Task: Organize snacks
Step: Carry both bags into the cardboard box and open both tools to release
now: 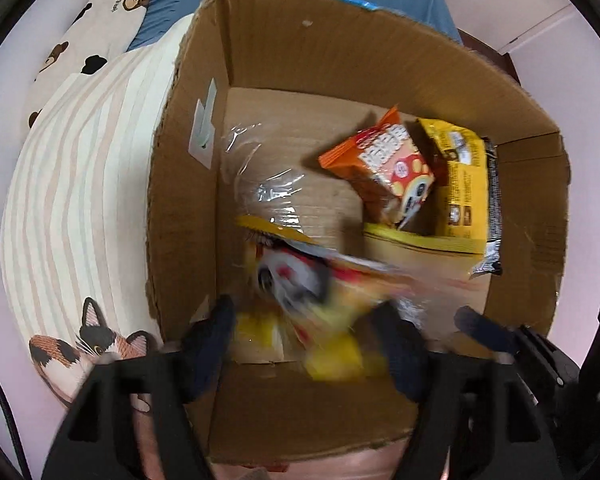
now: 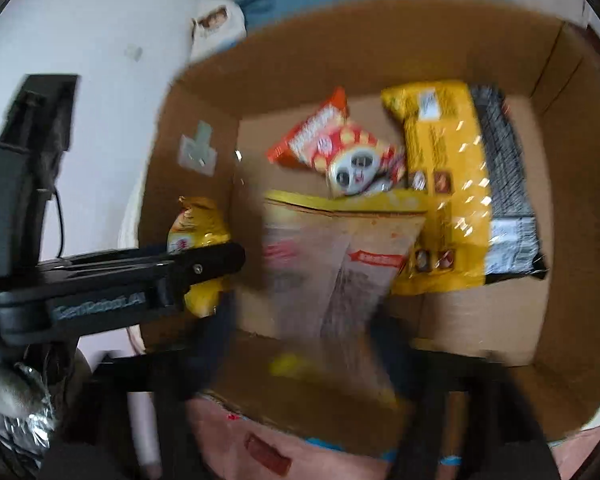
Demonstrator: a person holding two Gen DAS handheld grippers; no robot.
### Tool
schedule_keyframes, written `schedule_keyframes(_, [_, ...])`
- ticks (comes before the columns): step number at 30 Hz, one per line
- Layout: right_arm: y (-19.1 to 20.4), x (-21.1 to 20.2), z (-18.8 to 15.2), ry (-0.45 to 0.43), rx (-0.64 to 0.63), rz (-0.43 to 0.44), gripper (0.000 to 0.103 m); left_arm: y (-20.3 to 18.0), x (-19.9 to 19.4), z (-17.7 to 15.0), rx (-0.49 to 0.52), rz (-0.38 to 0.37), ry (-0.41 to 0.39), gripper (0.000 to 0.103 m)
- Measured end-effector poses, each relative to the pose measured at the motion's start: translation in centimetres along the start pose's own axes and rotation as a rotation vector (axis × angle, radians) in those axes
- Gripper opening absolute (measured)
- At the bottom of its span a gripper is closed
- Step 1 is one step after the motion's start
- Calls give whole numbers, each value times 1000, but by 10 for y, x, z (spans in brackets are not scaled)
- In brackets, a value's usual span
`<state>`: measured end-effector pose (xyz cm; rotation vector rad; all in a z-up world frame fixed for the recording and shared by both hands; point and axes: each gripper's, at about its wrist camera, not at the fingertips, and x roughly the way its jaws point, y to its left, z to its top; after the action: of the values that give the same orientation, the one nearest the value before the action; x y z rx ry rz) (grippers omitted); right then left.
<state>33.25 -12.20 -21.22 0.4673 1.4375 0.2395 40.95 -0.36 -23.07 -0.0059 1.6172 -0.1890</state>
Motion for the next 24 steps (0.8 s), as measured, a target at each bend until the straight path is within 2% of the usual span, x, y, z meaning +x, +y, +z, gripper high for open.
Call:
schedule_keyframes(3, [-1, 8, 2, 14, -8, -24, 92, 1, 5, -4, -3, -21, 11, 86])
schedule_keyframes(10, [-10, 4, 2, -17, 5, -83, 92, -2, -2, -16, 0, -8, -26, 86])
schedule_keyframes(14, [-16, -13, -8, -77, -3, -140, 92, -12, -24, -18, 25, 13, -108, 86])
schedule_keyframes(19, [-15, -49, -32, -194, -40, -239, 92, -26, -49, -43, 67, 29, -237, 86])
schedule_keyframes(24, [-20, -88, -57, -292, -42, -276, 92, -31, -71, -72, 69, 2, -321, 86])
